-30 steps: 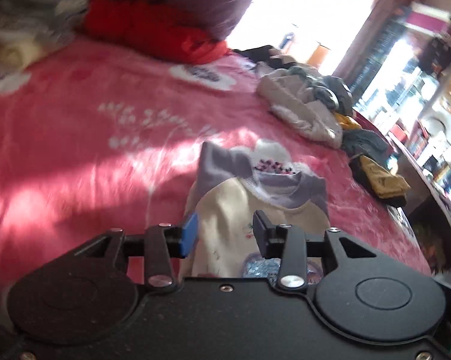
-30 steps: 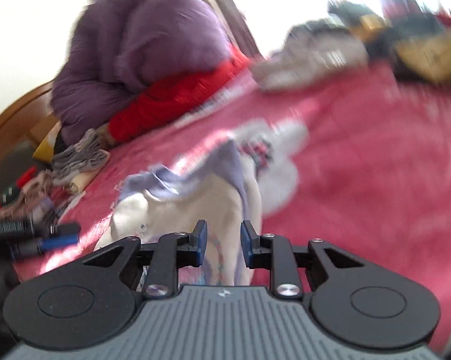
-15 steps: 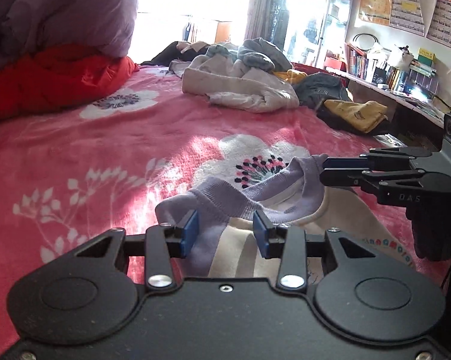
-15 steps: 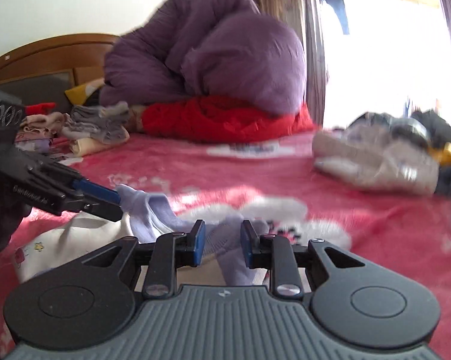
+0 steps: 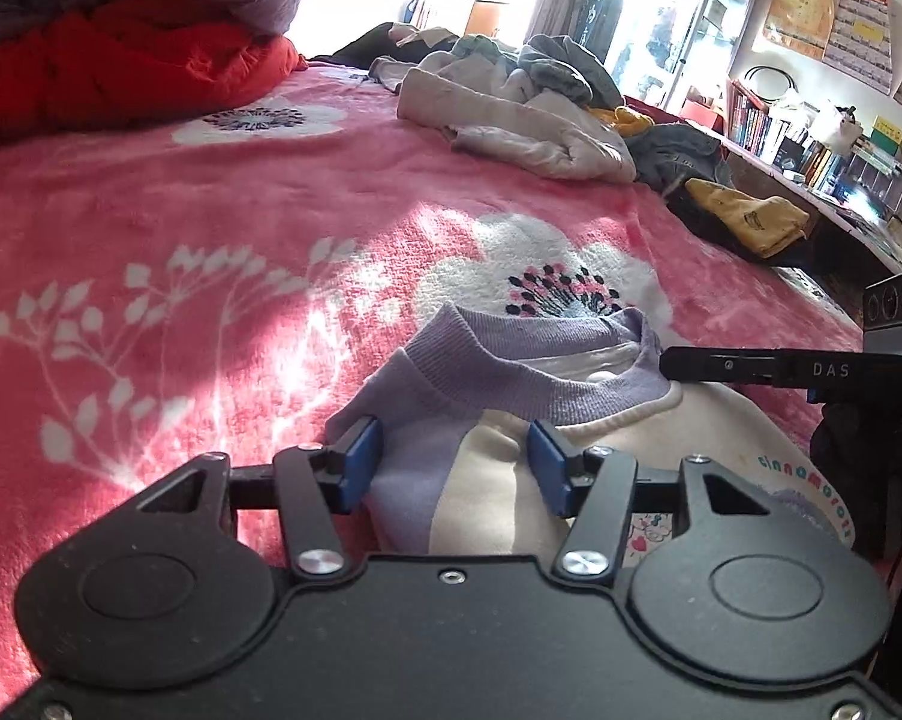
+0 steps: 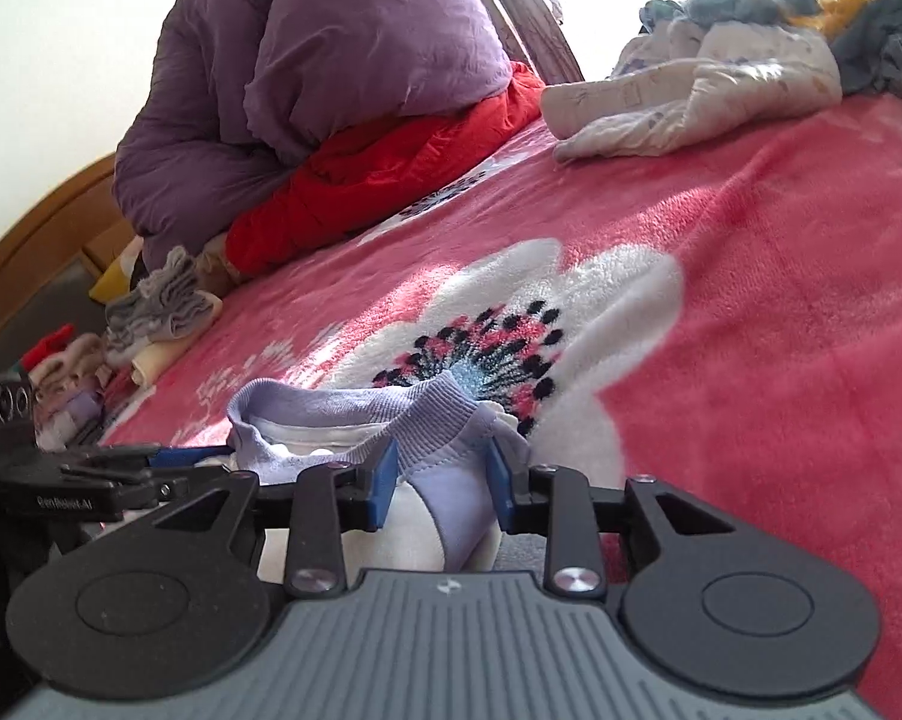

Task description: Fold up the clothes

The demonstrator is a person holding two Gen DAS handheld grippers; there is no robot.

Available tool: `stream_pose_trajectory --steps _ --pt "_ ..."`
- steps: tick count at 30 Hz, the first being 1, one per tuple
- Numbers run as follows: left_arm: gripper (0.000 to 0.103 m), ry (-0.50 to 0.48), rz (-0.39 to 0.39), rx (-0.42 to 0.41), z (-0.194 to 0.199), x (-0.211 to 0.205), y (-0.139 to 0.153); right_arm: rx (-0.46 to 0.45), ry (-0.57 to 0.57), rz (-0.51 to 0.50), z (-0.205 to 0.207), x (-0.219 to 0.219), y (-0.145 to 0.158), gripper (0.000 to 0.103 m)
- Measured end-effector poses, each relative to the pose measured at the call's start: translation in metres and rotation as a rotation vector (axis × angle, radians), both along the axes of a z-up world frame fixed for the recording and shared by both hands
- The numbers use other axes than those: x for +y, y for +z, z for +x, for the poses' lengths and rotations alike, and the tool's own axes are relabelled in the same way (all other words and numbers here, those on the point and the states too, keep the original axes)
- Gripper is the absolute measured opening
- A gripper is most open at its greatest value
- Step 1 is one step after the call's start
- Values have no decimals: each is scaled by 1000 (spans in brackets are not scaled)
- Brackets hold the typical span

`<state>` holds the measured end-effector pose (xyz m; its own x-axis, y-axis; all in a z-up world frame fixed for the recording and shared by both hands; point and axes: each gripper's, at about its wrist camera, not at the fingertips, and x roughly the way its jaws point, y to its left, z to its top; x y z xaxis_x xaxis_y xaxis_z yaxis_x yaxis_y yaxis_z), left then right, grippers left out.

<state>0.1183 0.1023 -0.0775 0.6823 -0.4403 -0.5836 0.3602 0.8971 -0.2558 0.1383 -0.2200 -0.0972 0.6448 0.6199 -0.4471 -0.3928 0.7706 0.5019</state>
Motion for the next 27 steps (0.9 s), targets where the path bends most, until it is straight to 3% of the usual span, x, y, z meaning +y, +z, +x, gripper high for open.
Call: stream_pose_trajectory --steps 2,3,6,10,16,19,21,22,23,24,25,27 --pt "56 43 -22 -13 -9 4 10 -34 -27 -15 -9 -3 9 44" --pt "56 67 -53 -19 -16 8 15 -54 -54 -22 -16 -5 15 56" --pt "59 114 -143 -9 -37 21 26 -48 -111 34 -33 -17 25 59" --pt "60 150 -251 103 -53 33 19 30 -131 111 -43 -28 25 68" --pt "62 195 -391 235 -52 39 5 226 -79 110 -55 -9 10 77" --pt "62 226 -465 297 -47 40 -7 231 -82 103 -64 -3 8 77" --pt "62 244 -518 314 -44 39 -11 251 -109 144 -63 -6 4 75" --pt "60 248 -541 319 -42 39 -12 265 -129 183 -62 -8 -1 66" --pt "53 246 -551 323 -41 37 -14 280 -139 208 -61 -10 -6 58" --pt "47 244 -558 326 -41 34 -15 296 -145 225 -59 -11 -10 39" --pt "33 242 -548 328 -41 32 -16 301 -142 237 -58 -11 -13 31" --pt "24 232 -556 328 -44 31 -17 302 -129 252 -57 -11 -15 22"
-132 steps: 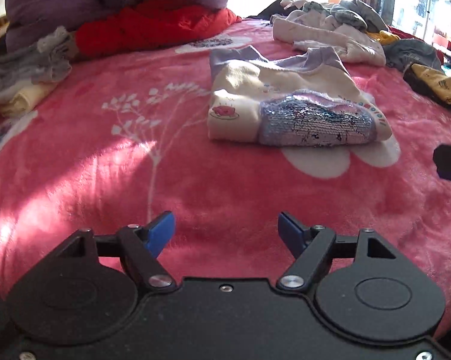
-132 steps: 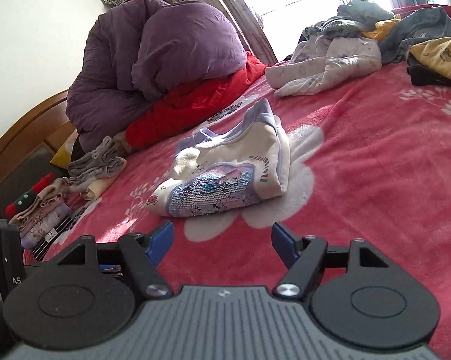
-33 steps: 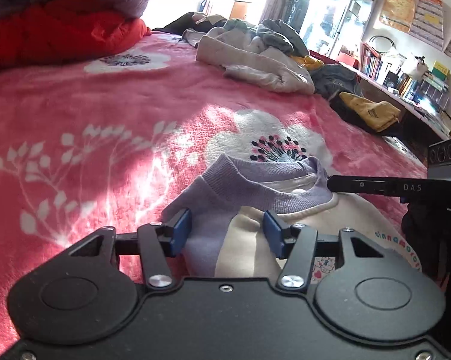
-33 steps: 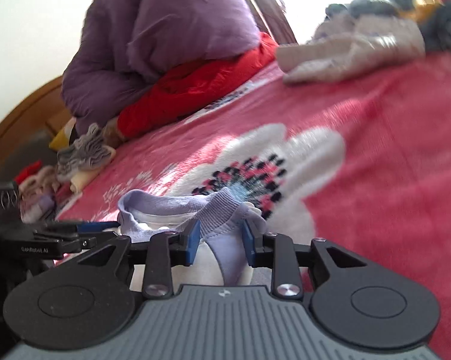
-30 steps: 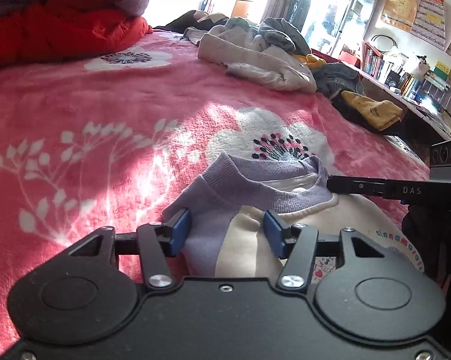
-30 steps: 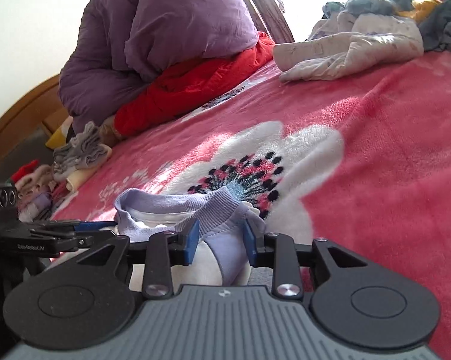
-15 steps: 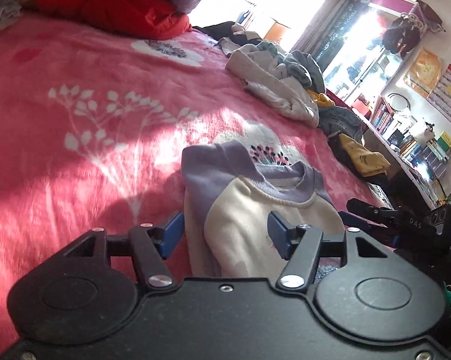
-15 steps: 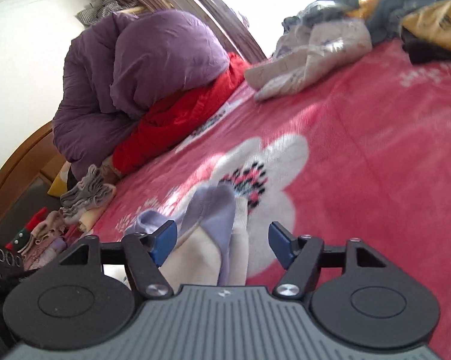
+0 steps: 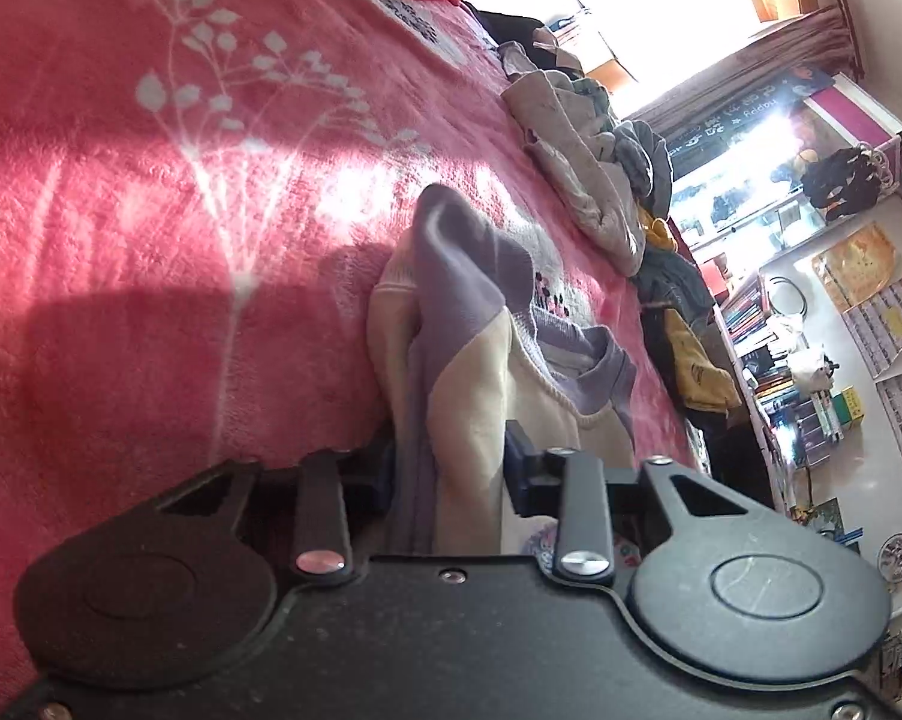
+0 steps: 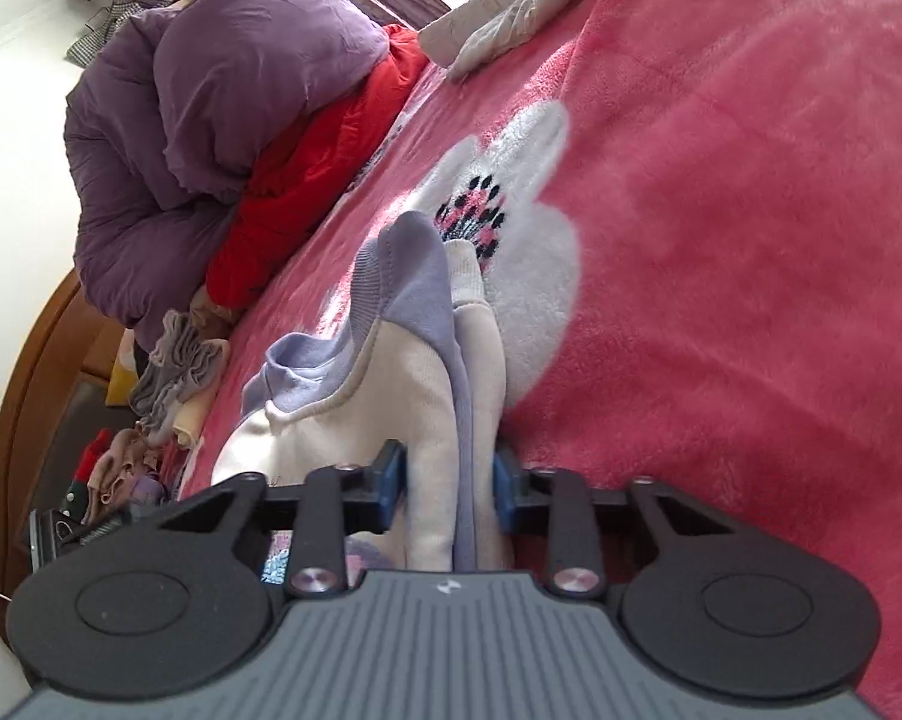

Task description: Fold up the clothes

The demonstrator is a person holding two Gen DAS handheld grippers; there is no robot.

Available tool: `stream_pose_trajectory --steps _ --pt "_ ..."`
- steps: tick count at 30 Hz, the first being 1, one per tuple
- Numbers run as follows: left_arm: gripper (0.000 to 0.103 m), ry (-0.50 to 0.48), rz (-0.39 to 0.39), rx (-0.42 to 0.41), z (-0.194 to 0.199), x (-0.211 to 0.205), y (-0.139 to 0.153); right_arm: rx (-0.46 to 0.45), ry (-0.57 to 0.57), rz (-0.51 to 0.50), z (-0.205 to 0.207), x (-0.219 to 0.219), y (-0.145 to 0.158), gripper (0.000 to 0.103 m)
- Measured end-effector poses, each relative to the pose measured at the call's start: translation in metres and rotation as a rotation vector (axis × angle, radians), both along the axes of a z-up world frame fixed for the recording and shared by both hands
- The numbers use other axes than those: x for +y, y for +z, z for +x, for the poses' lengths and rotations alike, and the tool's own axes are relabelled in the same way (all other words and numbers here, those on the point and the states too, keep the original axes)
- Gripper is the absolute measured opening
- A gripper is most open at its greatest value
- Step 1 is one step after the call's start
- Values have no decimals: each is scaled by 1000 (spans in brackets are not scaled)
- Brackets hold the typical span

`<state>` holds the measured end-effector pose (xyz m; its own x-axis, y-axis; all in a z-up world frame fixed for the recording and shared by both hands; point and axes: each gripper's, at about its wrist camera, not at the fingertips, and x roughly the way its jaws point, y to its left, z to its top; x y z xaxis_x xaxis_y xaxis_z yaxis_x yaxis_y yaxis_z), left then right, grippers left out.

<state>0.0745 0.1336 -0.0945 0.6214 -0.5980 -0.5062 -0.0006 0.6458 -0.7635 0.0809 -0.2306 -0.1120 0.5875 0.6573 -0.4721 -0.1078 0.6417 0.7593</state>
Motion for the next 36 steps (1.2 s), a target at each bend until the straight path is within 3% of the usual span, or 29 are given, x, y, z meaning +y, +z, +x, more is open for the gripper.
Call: stream_pose_trajectory --steps 4,8,13,19,26,30,36 --pt "17 18 -91 -2 -4 19 4 -3 0 57 3 3 7 19" --pt "17 89 -181 -70 -13 54 25 -32 16 147 17 28 27 19" --pt "17 221 -298 -195 -31 121 51 -104 105 234 56 86 76 19" --pt "17 403 -379 -337 -65 204 71 -177 292 274 99 183 129 19" --pt "17 642 -281 -561 -136 291 131 -227 514 379 121 325 174 19" --pt "17 794 -253 -608 -172 347 154 -231 648 453 128 421 200 19" --pt "17 900 -201 -625 -187 431 195 -194 765 517 138 542 229 19"
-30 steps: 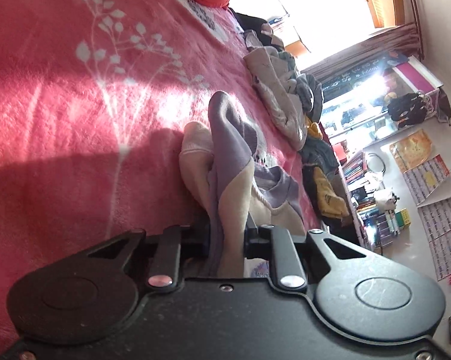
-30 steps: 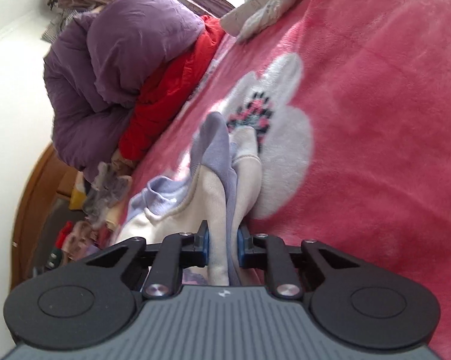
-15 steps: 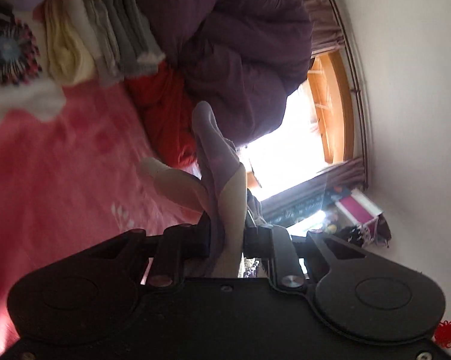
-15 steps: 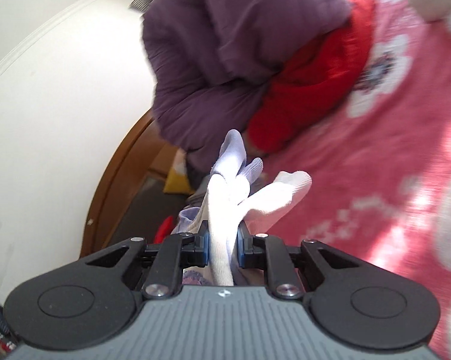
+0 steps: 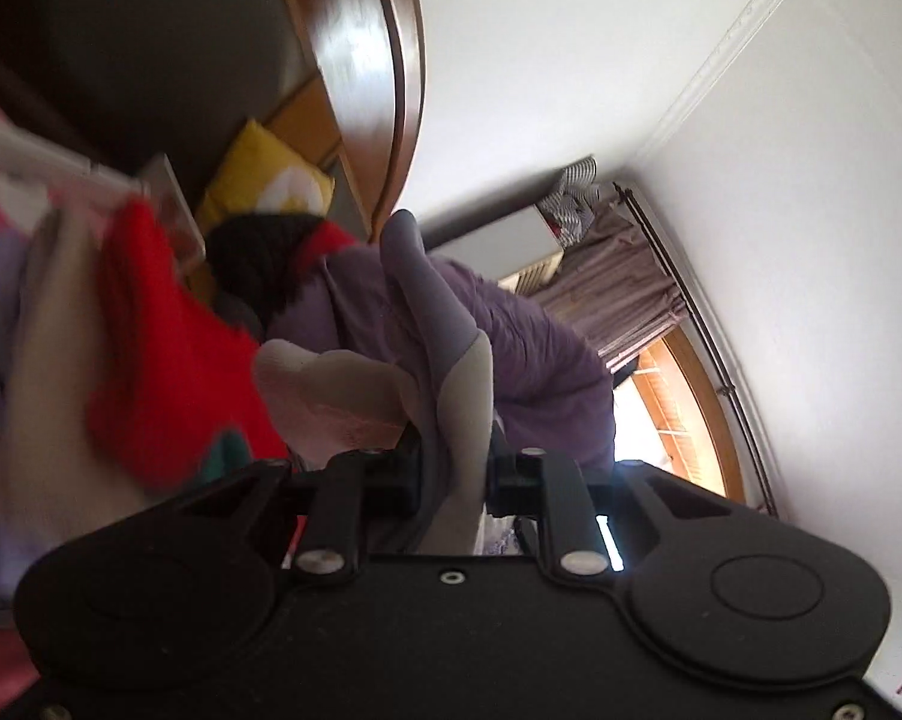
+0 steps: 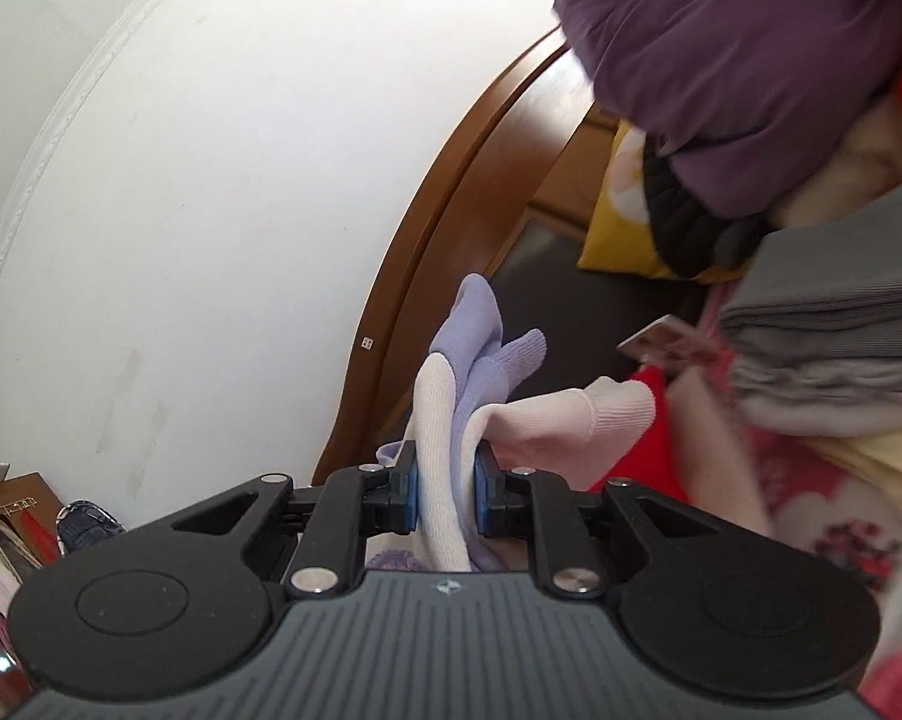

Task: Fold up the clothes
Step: 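Lift the folded sweatshirt with both tools and carry it onto the clothes stack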

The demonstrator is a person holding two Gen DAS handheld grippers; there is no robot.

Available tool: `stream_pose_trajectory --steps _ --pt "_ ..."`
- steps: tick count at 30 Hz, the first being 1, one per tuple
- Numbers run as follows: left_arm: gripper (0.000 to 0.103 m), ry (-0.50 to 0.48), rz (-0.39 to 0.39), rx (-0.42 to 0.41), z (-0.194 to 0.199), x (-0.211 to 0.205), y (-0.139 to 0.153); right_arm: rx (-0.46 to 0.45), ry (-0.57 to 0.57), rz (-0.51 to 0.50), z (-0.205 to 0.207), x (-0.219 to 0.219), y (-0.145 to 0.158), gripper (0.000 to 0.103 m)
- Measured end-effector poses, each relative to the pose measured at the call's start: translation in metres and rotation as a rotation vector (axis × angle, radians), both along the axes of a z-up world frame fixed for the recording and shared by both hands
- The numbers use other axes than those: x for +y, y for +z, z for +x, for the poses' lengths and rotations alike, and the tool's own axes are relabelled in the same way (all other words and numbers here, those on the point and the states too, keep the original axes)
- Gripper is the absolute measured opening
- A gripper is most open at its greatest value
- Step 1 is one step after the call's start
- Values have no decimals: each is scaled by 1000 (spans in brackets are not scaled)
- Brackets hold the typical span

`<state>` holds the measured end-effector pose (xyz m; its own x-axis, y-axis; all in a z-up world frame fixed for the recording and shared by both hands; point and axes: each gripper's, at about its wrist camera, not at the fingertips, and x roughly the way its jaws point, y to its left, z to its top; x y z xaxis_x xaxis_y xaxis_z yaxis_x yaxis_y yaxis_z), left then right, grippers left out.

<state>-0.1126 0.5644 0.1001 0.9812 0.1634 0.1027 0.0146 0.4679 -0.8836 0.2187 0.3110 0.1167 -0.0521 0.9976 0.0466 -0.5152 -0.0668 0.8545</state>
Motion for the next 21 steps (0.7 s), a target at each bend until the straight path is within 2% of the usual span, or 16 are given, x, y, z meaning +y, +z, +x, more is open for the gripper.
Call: stream_pose_trajectory --steps 2,3,4,5,6,7,8,9,10,11,13,16,18,21 --pt "17 17 -11 6 5 24 3 1 -20 -54 4 29 0 19" --pt "17 33 -7 37 11 35 0 1 -30 -81 6 44 0 20" --pt "17 58 1 94 18 43 -6 2 -40 -108 8 59 -1 24" --pt "19 84 -9 190 28 50 -19 -26 -75 -194 7 71 -5 28" --pt "23 93 -28 322 38 55 -33 -69 -124 -312 4 81 -13 40" --pt "27 108 -25 372 36 49 -42 -113 -173 -430 2 91 -21 40" --pt "33 125 -15 395 31 41 -51 -130 -204 -468 -1 92 -26 41" --pt "41 153 -15 369 17 33 -55 -132 -223 -459 -3 87 -31 44" --pt "60 190 -15 344 4 25 -57 -133 -253 -411 -8 77 -31 44" --pt "63 226 -12 334 -7 19 -58 -137 -272 -351 -12 64 -29 45" --pt "63 270 -5 329 -29 4 -63 -169 -274 -319 -19 41 -26 60" --pt "64 281 -10 333 -48 -16 -71 -196 -268 -359 -30 0 -30 62" --pt "66 251 3 349 -54 -29 -69 -235 -268 -416 -41 -36 -35 64" --pt "71 193 50 405 -54 -64 -64 -264 -292 -500 -61 -96 -42 73"
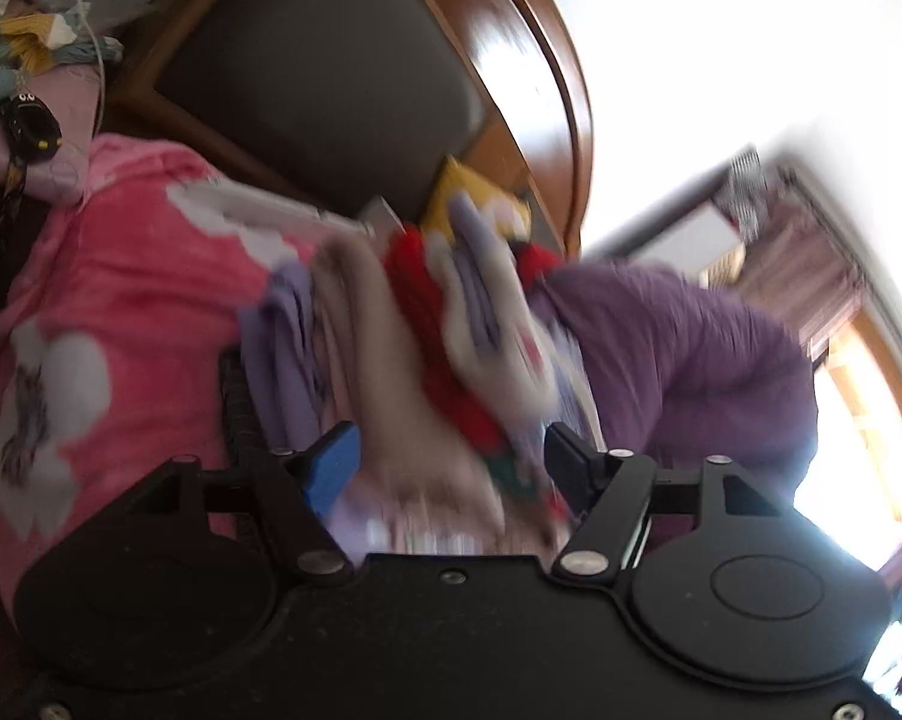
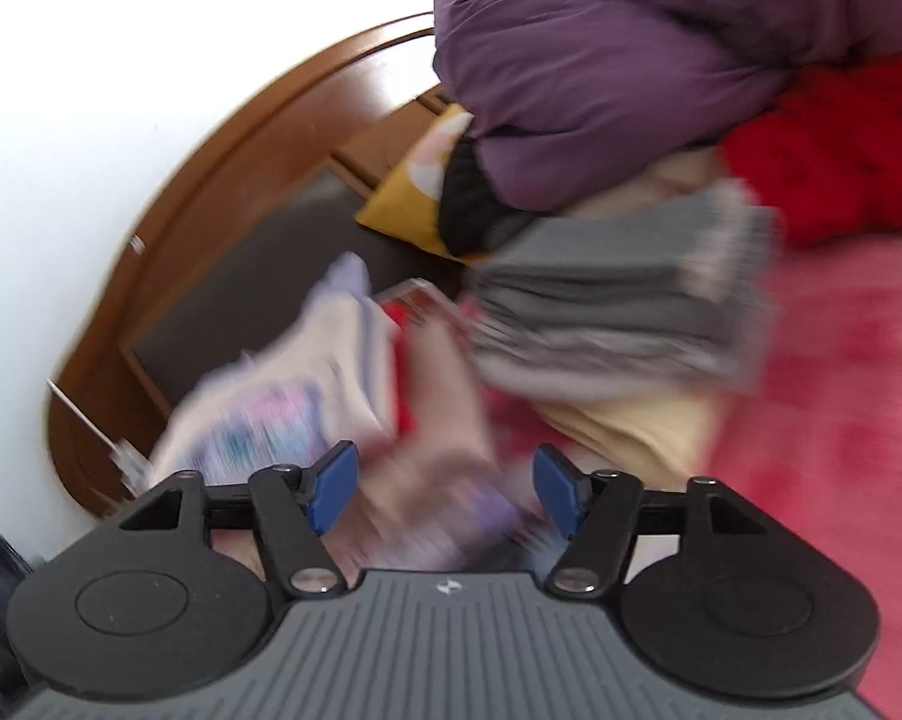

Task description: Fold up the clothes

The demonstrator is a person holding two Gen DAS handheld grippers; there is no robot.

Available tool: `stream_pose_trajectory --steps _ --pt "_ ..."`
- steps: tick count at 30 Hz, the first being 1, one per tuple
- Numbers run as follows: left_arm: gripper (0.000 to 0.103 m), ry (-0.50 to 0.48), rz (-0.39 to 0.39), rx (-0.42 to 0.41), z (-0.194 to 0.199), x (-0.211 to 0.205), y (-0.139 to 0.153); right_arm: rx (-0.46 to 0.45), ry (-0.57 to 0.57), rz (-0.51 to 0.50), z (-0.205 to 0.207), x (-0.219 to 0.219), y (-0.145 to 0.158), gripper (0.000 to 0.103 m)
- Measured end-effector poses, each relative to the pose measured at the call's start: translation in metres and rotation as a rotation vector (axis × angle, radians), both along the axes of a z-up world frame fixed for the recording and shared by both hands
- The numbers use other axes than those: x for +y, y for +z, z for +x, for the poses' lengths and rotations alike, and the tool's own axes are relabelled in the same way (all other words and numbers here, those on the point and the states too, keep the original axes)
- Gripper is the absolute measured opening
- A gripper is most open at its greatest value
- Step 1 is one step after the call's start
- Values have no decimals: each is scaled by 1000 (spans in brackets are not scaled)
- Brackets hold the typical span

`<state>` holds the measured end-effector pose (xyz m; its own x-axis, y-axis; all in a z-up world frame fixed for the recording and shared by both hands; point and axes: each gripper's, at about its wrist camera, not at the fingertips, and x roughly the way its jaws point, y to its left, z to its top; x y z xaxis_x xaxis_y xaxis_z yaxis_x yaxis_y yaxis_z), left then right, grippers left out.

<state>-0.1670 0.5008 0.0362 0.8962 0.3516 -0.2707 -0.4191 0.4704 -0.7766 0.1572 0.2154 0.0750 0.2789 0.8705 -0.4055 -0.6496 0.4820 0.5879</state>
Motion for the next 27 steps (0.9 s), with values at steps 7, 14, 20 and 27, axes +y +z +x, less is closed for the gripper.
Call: stream_pose_trajectory --steps 7,14,20,27 --pt "84 -227 9 130 31 -99 8 -12 -209 -159 -61 -151 -7 99" --pt "93 -494 278 320 93 -250 27 -45 -478 -353 -120 -274 -15 103" --pt "101 -646 524 448 119 -381 24 -2 -649 -404 -159 -359 -21 103" --pt "103 -747 602 485 118 -453 20 7 -737 -451 -192 -406 -34 103"
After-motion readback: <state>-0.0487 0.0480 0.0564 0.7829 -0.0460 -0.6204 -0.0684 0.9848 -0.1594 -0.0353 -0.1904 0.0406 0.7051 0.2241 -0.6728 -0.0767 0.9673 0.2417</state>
